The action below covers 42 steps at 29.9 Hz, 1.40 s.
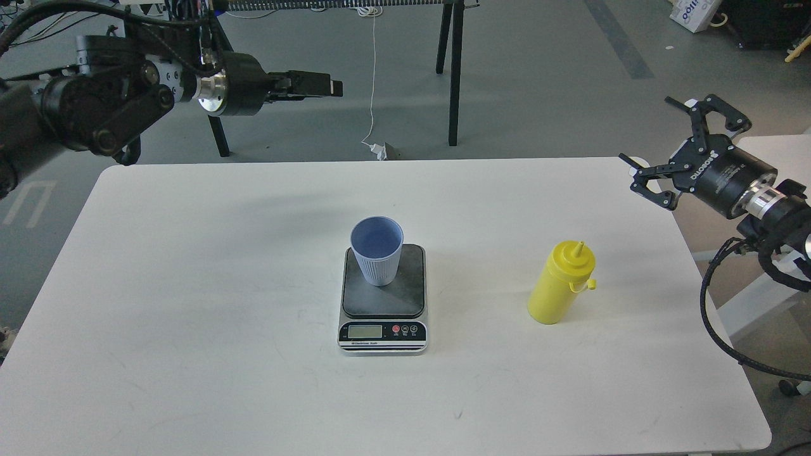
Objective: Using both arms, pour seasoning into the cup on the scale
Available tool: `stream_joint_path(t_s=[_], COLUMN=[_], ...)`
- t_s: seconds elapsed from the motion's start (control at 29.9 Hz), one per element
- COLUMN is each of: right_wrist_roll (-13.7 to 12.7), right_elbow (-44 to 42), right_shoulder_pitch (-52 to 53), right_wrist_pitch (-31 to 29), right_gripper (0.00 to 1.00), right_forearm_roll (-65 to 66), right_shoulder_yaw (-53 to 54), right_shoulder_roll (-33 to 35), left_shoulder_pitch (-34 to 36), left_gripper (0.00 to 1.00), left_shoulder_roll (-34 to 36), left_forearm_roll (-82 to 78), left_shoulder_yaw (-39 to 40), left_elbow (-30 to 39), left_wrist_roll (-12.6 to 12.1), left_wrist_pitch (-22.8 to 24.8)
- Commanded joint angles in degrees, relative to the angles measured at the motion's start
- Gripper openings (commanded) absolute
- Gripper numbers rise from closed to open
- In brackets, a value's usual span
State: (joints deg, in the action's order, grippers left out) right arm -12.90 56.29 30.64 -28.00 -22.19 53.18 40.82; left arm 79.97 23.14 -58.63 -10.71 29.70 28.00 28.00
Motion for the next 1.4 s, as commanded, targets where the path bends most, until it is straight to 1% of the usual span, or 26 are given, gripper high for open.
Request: stream_joint_path(t_s=[0.0,0.1,0.23,0.33,0.4,0.54,0.6,0.87,1.04,1.37], right_wrist_roll=[-0.46,-0.54,-0.63,-1.33,-2.30,-4.67,-5.20,-5.38,-5.47,-5.38], right_elbow=[5.48,6.37,6.20,6.02,6.02,5.76,5.58,5.58,5.41,1.54], right_shoulder_pitch=[-7.67,-16.38,-27.28,-30.90,-31.17,-30.99,-30.64,-29.32,-27.83,-24.14], right_wrist_pitch=[0.00,0.00,0.00,0.00,0.00,0.00,0.00,0.00,0.00,0.00], right_gripper=[1.00,1.00,1.00,1.00,1.00,1.00,1.00,1.00,1.00,1.00], right_forearm_roll=[-16.52,-24.82,-27.46,-28.09,-28.00,-27.21,-27.03,-23.69,-21.15,-18.60], right_shoulder_yaw=[0.52,0.52,0.52,0.43,0.08,-0.62,-1.06,-3.61,-3.61,-3.70], right_shoulder_roll=[5.05,5.41,5.06,4.88,4.36,-0.29,-1.53,-8.03,-10.49,-13.92], left_shoulder_pitch=[-2.09,-3.06,-4.03,-4.47,-4.99,-5.96,-6.05,-6.23,-6.58,-8.07], left_gripper=[0.99,0.99,0.99,0.99,0.99,0.99,0.99,0.99,0.99,0.99], left_shoulder_roll=[1.29,1.47,1.47,1.38,1.30,1.03,1.21,1.74,1.56,1.65], left_forearm_roll=[1.68,1.76,1.76,1.76,1.76,1.68,1.68,1.68,1.50,1.24], left_shoulder_yaw=[0.07,0.33,1.48,1.48,1.48,1.48,1.39,1.30,1.30,1.04], left_elbow=[-0.69,-2.19,-2.54,-2.54,-2.54,-2.54,-2.54,-2.54,-2.54,-2.54], left_wrist_roll=[0.00,0.00,0.00,0.00,0.00,0.00,0.00,0.00,0.00,0.00], left_wrist_pitch=[0.00,0.00,0.00,0.00,0.00,0.00,0.00,0.00,0.00,0.00])
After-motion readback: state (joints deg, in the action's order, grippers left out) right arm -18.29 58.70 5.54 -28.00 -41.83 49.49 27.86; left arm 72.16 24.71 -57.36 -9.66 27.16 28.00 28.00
